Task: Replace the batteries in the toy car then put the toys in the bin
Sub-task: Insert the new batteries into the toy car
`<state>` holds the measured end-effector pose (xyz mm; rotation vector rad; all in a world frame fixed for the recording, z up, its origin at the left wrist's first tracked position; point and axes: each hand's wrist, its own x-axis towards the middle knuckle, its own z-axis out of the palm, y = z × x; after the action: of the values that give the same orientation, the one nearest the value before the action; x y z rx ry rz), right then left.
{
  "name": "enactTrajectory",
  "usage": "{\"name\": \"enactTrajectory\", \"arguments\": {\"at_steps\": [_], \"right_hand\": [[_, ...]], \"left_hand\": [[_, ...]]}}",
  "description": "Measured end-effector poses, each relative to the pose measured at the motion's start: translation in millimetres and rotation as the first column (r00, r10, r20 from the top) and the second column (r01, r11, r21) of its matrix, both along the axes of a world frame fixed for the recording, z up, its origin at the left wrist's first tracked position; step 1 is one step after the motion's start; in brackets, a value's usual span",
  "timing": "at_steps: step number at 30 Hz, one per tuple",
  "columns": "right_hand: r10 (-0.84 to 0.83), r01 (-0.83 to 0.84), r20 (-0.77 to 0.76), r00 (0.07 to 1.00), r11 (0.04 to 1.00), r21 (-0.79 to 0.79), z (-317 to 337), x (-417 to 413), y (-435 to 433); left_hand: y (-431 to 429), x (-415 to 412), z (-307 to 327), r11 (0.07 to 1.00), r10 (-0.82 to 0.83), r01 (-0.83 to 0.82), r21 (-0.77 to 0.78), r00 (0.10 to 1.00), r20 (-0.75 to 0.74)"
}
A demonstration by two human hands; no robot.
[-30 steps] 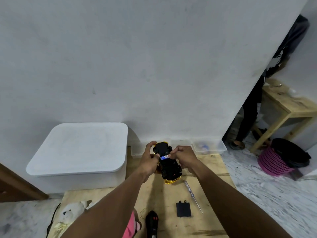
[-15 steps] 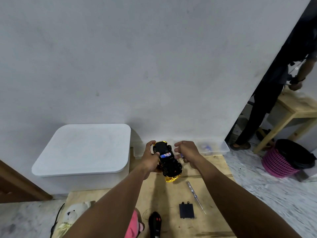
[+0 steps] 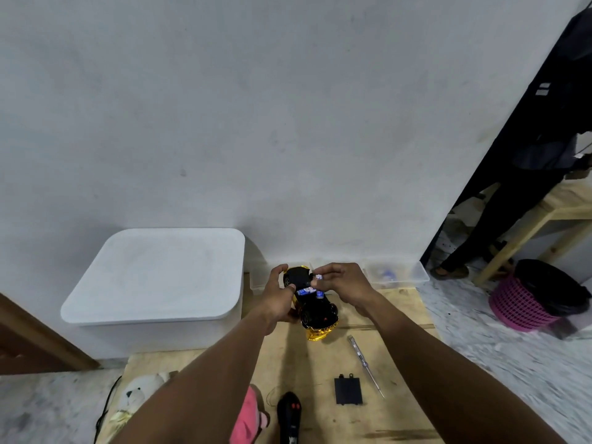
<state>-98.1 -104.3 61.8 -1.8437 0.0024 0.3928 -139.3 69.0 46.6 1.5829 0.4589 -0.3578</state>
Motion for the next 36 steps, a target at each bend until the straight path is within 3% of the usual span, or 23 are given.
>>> {"name": "enactTrajectory", "arguments": {"at_steps": [6, 9, 12, 16, 27, 31, 36], "right_hand": [[0.017, 0.003, 0.192, 0.981, 0.995, -0.104, -4, -3, 7], [0.138, -0.065, 0.311, 0.940, 0.970, -0.234, -9, -8, 13], [0.275, -0.133, 0.328, 0.904, 0.909, -0.394, -14, -11, 16], [0.296, -0.167, 0.335, 0.894, 0.916, -0.364, -20, -14, 14], [0.192, -0.160, 0.116, 0.974, 0.957, -0.242, -18, -11, 17], [0.217, -0.216, -0.022, 0.976, 0.947, -0.239, -14, -7, 18], [0.283, -0.282, -0.035, 0.958, 0.920, -0.271, -8, -5, 18]], "left_hand": [[2, 0, 0, 1.000, -0.021, 0.021, -0.005, 1.000, -0.010], [4, 0, -1, 0.999, -0.028, 0.028, -0.019, 1.000, -0.010], [5, 0, -1, 0.999, -0.032, 0.032, -0.029, 0.999, -0.007], [8, -1, -1, 0.999, -0.033, 0.033, -0.035, 0.999, 0.005], [8, -3, -4, 0.998, -0.058, 0.058, 0.010, 0.998, 0.036], [6, -5, -5, 0.997, -0.079, 0.078, 0.021, 0.996, 0.044], [11, -4, -11, 0.999, -0.042, 0.042, -0.013, 0.999, 0.011]]}}
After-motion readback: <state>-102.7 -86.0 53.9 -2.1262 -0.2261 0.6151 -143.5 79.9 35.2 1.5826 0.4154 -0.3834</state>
